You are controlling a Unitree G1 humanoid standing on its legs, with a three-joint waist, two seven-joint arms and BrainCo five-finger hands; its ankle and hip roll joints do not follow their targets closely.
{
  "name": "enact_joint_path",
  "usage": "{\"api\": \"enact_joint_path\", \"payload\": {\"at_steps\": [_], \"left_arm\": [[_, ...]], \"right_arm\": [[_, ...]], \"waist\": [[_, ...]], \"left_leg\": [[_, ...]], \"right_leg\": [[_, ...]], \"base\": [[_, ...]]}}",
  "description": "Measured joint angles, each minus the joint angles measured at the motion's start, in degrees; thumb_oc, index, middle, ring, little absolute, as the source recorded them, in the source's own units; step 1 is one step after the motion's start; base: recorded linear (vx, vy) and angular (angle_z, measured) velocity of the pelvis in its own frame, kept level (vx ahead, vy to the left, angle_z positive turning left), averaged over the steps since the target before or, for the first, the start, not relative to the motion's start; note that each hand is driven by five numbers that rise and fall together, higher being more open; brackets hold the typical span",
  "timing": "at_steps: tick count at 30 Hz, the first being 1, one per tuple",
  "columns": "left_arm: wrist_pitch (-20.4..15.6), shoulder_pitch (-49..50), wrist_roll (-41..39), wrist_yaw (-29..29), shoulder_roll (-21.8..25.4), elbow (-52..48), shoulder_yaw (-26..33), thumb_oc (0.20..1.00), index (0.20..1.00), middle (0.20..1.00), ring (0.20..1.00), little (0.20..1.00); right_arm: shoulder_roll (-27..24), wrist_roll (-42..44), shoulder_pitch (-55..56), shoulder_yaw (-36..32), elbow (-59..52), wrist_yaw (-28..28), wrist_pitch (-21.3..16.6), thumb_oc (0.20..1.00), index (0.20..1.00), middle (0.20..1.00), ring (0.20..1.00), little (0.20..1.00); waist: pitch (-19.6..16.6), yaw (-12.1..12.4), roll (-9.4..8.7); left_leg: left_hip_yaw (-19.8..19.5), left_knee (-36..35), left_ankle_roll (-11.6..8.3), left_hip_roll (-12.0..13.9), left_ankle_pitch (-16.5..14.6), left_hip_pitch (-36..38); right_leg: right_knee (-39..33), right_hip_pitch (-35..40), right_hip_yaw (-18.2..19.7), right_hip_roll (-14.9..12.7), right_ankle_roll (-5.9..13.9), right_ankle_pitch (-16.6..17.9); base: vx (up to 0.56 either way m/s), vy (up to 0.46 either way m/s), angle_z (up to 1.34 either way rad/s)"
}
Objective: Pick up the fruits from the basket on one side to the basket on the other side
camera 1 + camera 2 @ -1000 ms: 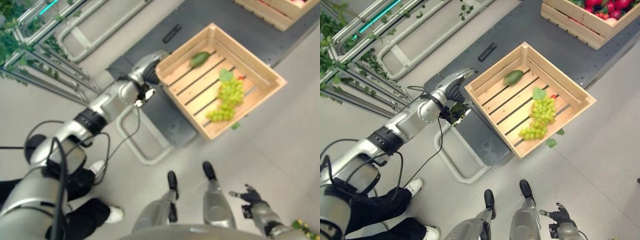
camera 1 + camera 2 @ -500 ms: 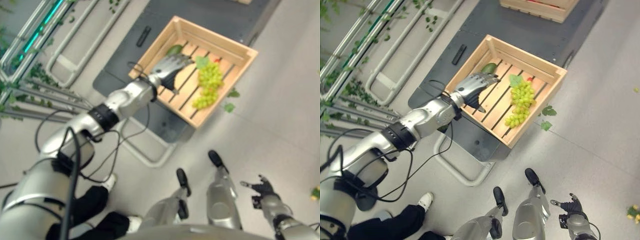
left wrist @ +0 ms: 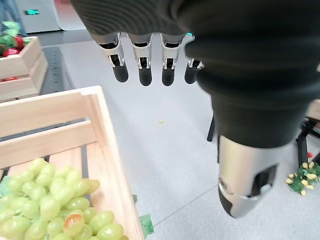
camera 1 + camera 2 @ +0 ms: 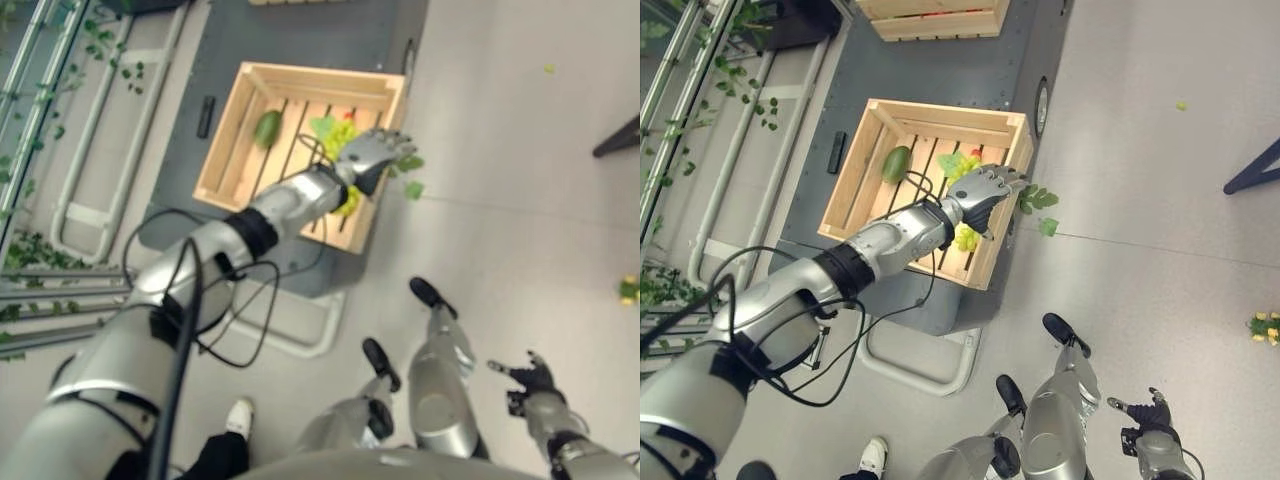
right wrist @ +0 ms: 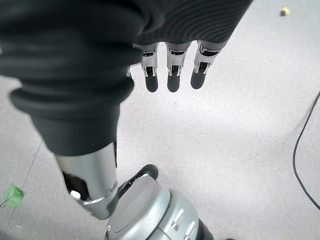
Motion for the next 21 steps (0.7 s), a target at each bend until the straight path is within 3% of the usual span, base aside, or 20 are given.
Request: {"api": "enact_joint_path", "payload": {"at_steps": [9, 13, 17, 21], "left_arm": [[0.90, 0.59, 1.94, 0.65, -0.62, 5.14, 0.91, 1.000, 1.000, 1.000, 1.000, 1.000], [0.58, 2.40, -1.48, 1.55, 3.93, -0.77, 3.95, 1.000, 1.000, 1.000, 1.000, 1.000], [-1.58, 5.70, -5.36, 2.76, 12.86, -13.47, 6.06, 1.000, 1.000, 1.000, 1.000, 1.000], [-2.89, 10.39, -7.43, 4.01, 18.30, -18.57, 10.22, 1.000, 1.000, 1.000, 1.000, 1.000]], "right_arm": [[0.36, 1.02, -0.05, -0.07, -0.09, -1.61, -0.81, 1.000, 1.000, 1.000, 1.000, 1.000], [1.49, 1.03, 0.23, -0.26, 0.11, -2.20, -0.89, 1.000, 1.000, 1.000, 1.000, 1.000], [2.33, 1.04, 1.29, -0.39, 0.12, -2.69, -1.60, 1.000, 1.000, 1.000, 1.000, 1.000], [2.41, 1.02, 2.03, -0.81, -0.34, -2.72, -1.82, 1.000, 1.000, 1.000, 1.000, 1.000]], "waist": [[0.00, -0.24, 0.01], [0.01, 1.26, 0.00], [-0.04, 3.38, 0.05], [0.00, 4.93, 0.01]], "left_leg": [[1.61, 0.02, 0.18, -0.70, -0.06, -1.53], [1.82, 0.02, 0.15, -0.66, -0.07, -1.83], [1.80, 0.02, 0.23, -0.60, -0.02, -2.52], [1.13, 0.05, 0.47, -0.46, 0.18, -3.08]], "right_leg": [[0.06, -2.50, 0.91, -0.47, 0.55, 0.60], [0.06, -2.93, 0.90, -0.44, 0.49, 0.86], [0.05, -3.68, 0.66, -0.55, 0.39, 1.10], [0.06, -3.98, -0.17, -0.40, 0.48, 1.25]], "base": [[0.01, -0.010, -0.10], [-0.01, -0.060, -0.03], [-0.02, -0.047, -0.02], [-0.04, -0.062, 0.08]]}}
